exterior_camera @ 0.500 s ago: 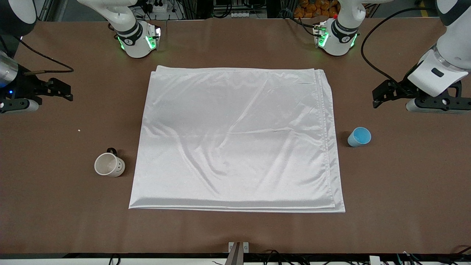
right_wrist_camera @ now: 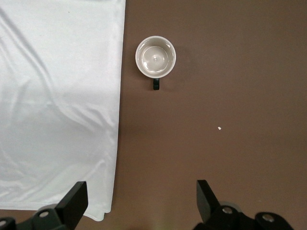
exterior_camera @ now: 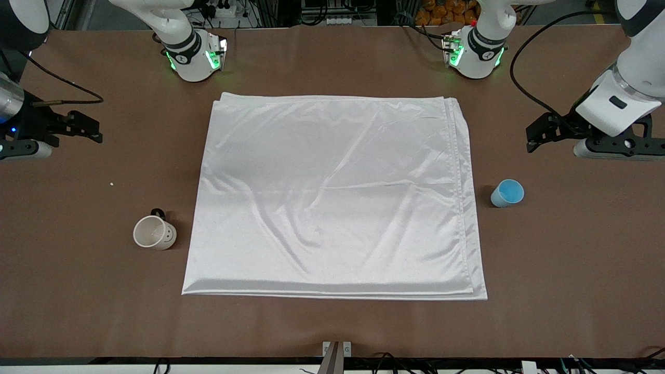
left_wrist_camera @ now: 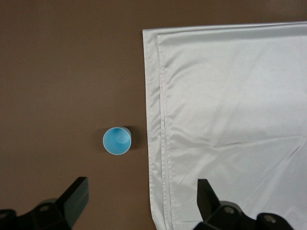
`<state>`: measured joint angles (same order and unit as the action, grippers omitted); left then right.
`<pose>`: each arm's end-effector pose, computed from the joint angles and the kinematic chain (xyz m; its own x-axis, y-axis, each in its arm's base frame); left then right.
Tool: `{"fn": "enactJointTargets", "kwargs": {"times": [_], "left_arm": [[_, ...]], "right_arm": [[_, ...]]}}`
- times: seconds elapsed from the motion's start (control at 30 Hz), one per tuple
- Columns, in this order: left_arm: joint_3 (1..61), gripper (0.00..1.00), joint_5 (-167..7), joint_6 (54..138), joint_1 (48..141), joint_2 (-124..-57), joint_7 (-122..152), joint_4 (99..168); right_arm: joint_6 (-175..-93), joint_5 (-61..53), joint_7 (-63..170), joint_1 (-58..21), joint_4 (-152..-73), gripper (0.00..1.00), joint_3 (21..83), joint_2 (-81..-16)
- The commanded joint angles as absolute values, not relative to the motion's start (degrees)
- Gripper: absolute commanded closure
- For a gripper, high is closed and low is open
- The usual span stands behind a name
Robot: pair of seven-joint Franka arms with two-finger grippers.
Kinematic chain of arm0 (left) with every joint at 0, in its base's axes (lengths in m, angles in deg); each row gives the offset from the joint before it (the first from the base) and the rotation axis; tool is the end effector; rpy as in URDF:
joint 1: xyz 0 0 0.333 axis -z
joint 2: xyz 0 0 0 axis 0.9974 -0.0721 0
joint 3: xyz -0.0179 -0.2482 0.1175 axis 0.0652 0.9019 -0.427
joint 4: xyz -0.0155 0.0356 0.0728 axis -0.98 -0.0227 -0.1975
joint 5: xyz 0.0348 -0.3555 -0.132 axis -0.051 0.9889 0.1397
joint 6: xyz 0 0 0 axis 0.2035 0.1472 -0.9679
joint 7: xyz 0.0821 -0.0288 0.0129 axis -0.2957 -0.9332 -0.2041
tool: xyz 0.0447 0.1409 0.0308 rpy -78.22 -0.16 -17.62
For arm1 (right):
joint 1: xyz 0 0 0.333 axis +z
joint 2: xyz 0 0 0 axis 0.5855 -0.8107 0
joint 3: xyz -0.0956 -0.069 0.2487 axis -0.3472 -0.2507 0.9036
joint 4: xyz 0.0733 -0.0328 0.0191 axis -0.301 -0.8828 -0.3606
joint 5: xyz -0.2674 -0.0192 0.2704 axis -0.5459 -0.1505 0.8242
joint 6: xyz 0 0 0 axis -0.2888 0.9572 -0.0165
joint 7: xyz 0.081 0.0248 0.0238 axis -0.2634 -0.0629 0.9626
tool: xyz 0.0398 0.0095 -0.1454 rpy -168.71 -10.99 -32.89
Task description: Place blue cup into white mug on cloth
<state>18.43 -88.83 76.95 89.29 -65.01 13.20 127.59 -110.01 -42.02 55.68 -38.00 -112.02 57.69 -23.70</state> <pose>0.5504 -0.0906 0.5200 0.9951 -0.0764 0.0628 -0.0775 -0.9969 0.0145 0.5260 -0.0188 0.4896 0.9911 0.0899 -0.0983 0.0906 -0.9959 0.0022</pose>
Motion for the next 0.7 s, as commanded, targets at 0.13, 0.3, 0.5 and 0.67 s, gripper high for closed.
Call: {"fn": "enactJointTargets", "kwargs": {"times": [0.13, 0.3, 0.5, 0.67], "left_arm": [[18.9, 0.00, -88.5, 76.3, 88.5, -65.7, 11.0, 127.2], [18.9, 0.00, -88.5, 76.4, 88.5, -65.9, 10.6, 128.1], [18.9, 0.00, -88.5, 78.2, 88.5, -67.3, 10.9, 130.7], [18.8, 0.00, -88.5, 83.0, 88.3, -67.1, 11.2, 135.9]], "right_arm": [[-109.7, -41.0, 54.1, -38.6, -112.2, 0.00, 58.0, -22.6], [-109.5, -41.0, 50.5, -38.6, -112.2, 0.00, 58.1, -22.6], [-109.6, -41.0, 50.4, -38.6, -112.2, 0.00, 58.1, -22.6], [-109.9, -41.0, 50.4, -38.6, -112.4, 0.00, 58.0, -23.0]]}}
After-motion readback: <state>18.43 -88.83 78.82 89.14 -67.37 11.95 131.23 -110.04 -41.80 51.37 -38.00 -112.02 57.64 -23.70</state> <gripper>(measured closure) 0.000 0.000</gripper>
